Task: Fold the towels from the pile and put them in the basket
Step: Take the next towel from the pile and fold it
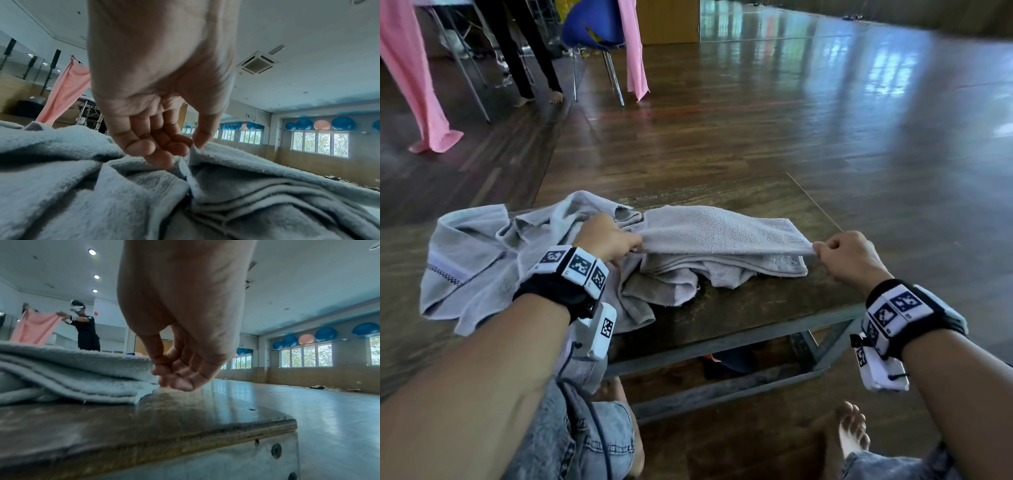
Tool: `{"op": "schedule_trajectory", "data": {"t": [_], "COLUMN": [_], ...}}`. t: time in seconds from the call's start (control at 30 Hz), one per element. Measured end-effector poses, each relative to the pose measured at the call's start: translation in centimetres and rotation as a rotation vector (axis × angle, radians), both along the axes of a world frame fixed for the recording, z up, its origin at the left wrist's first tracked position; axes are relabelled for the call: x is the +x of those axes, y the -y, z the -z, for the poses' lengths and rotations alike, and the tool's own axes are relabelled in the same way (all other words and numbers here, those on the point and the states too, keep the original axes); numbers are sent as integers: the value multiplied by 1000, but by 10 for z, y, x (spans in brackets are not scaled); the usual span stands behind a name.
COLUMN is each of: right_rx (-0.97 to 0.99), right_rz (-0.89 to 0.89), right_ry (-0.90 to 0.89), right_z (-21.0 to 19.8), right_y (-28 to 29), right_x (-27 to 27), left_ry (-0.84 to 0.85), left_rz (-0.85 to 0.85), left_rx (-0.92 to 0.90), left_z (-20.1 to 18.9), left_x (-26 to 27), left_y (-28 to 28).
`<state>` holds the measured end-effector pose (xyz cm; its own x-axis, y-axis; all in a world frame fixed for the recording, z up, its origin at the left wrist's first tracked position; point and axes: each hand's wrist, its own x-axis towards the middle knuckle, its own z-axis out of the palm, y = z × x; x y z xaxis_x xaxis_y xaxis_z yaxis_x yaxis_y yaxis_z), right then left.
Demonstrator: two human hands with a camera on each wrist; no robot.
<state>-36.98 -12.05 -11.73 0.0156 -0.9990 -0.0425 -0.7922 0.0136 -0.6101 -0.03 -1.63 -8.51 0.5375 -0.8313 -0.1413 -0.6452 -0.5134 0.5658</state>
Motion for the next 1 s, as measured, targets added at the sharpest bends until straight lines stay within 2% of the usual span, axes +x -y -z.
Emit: {"op": "schedule_trajectory", "data": {"t": [0.1,0.2,0.3,0.37,0.47,0.5,0.57,0.8,0.9,1.0], "right_rx": [125,230,67,-122,-216,-195,-160,-193,-195,-163], "right_rz": [-92,-152,-80,-87,-418,-531,-651,-651,-631,-575], "right_ry": [27,-55,-255,-259,-83,-68,-120,-154,-146,-47], "right_z": [-1,3,-1,-5,-5,-3,4,18,19,18], "right_y": [1,-3,-7,-10,-10,-12,-15,-12,-12,-11], "right_x": [-7,-9,1,13,36,43,55,67,67,65], "left_ry": [-2,27,156,163,114,107,154,303,257,164], "left_rz": [13,39,101,233,530,606,689,694,695,680], "left_rx": [69,167,77,-95,-243,-246,-195,-171,-190,-222], "left_z": [3,8,8,5,2,4,10,19,18,13], "left_x": [-1,-1,-5,-16,-41,-49,-59,-64,-63,-59], "left_y": [-1,-2,0,4,8,10,14,19,20,21]}}
